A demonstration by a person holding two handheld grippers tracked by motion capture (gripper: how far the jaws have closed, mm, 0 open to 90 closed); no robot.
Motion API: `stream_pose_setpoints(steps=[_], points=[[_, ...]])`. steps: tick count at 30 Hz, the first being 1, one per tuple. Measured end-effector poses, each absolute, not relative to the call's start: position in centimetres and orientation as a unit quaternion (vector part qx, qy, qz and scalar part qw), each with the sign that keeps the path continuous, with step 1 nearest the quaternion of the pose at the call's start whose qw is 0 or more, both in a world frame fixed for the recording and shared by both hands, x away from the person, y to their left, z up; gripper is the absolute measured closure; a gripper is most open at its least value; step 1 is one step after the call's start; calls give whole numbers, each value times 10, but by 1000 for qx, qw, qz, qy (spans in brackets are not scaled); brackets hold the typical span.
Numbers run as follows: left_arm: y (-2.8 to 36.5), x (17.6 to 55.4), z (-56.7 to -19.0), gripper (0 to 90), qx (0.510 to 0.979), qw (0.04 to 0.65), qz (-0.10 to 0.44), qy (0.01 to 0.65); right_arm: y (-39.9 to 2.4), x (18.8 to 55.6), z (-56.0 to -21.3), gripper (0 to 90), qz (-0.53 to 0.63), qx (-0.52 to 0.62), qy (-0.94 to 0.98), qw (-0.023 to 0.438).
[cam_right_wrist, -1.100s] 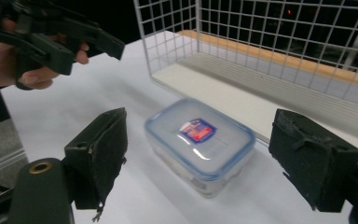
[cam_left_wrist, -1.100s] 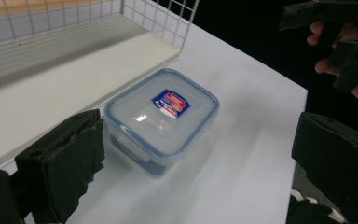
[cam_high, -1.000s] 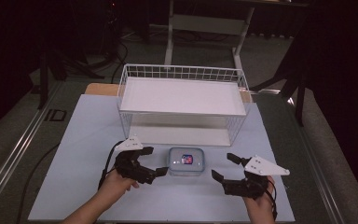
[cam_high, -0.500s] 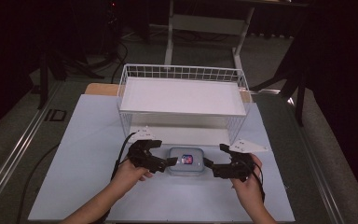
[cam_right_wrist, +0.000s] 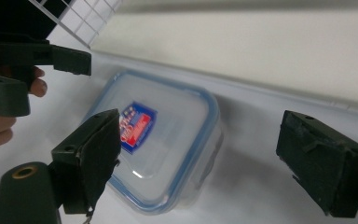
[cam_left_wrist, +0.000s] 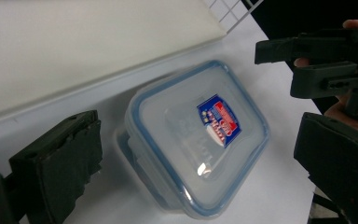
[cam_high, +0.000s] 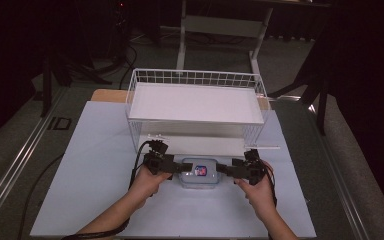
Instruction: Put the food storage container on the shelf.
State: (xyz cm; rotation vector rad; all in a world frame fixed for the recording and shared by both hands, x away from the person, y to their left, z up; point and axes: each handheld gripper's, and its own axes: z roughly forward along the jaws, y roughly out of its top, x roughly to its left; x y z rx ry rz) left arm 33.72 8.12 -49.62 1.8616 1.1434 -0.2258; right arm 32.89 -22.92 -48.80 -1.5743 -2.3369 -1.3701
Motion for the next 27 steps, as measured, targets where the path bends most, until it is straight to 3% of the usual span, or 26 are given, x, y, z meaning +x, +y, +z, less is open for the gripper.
stream_pose_setpoints(steps=[2, 6, 7, 13, 19, 27], points=[[82, 339, -503, 21, 746, 454, -115, 474, -230, 332, -494, 139, -435, -518, -735, 38], [84, 341, -514, 26, 729, 452, -152, 491, -228, 334, -501, 169, -419, -537, -729, 61], [85, 341, -517, 59, 721, 455, -161, 496, -229, 336, -506, 197, -414, -552, -719, 87], [87, 342, -529, 151, 705, 447, -183, 520, -226, 341, -514, 225, -403, -559, -713, 128], [84, 342, -538, 179, 705, 424, -204, 531, -223, 343, -517, 297, -397, -569, -706, 142], [85, 343, -542, 328, 697, 430, -225, 528, -220, 342, -521, 352, -390, -579, -696, 170]])
